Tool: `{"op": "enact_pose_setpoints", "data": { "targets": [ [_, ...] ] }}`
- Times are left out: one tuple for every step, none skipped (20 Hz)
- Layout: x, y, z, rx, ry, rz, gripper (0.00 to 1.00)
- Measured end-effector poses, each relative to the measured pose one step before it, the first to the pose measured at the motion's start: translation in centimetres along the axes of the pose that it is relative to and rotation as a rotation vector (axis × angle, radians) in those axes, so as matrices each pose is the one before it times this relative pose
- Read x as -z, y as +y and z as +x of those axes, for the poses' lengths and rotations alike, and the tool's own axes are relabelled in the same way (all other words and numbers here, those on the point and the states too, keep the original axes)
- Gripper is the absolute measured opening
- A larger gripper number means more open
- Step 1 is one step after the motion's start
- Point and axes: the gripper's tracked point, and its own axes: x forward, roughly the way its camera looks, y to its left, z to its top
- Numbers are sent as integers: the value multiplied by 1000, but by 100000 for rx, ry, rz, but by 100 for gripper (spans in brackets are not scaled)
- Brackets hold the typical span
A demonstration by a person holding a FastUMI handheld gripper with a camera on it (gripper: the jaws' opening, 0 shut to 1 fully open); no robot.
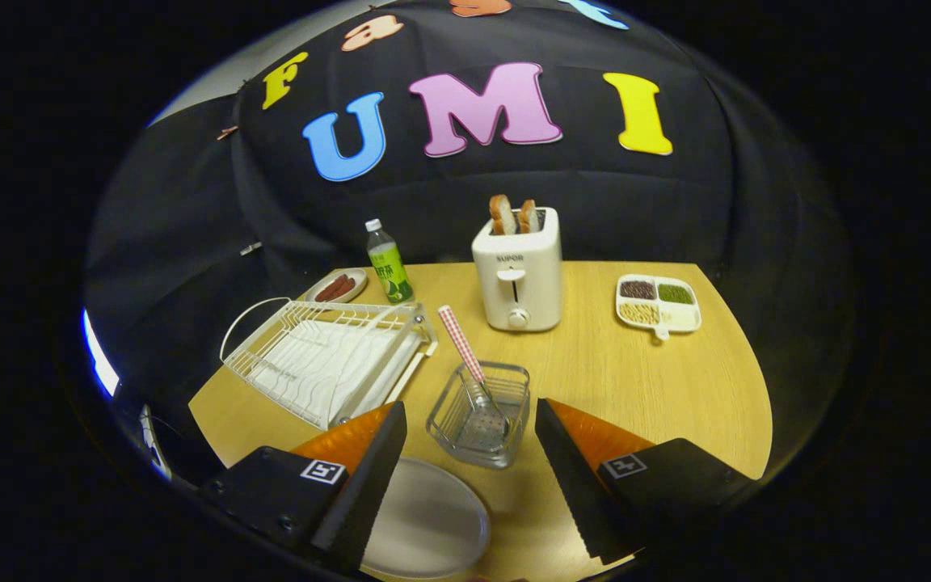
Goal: Take the plate from the dish rack, then take the spoon from the basket and place it into the plate.
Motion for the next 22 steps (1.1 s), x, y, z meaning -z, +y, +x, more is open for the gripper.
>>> {"op": "enact_pose_setpoints", "data": {
  "targets": [
    [-1058, 188, 807, -624, -1238, -1743, 99],
    [-896, 161, 1001, -521, -961, -1452, 99],
    [-860, 55, 1048, -205, -846, -1469, 99],
    [-442, -111, 1052, 174, 181, -1681, 99],
    [-167, -62, 1075, 102, 1138, -1577, 99],
    [-180, 76, 1033, -19, 946, -1250, 99],
    [-232, 62, 940, -208, 266, -996, 99],
    [-76, 194, 929, -470, 629, -819, 99],
    [171, 62, 896, -22, 1257, -1068, 99],
    [11, -420, 559, 136, 1502, -1207, 99],
    [314, -216, 844, 813, 1454, -1093, 99],
    [456, -150, 893, 921, 1991, -290, 99],
    [491, -35, 807, 136, 2154, 340, 99],
    [444, 88, 845, 8, 2273, 659, 99],
    [428, -56, 667, 7, 2117, 391, 99],
    [128, -101, 596, 386, 978, -46, 99],
    [17, -151, 476, 532, 277, -490, 97],
    [-1, -225, 318, 757, 15, -488, 96],
    [-112, -170, 263, 625, -156, 102, 90],
    [51, 61, 173, -31, 124, 1010, 87],
    [60, 234, 263, -694, 621, 1528, 79],
    [173, 253, 175, -559, 990, 1349, 74]
  ]
}}
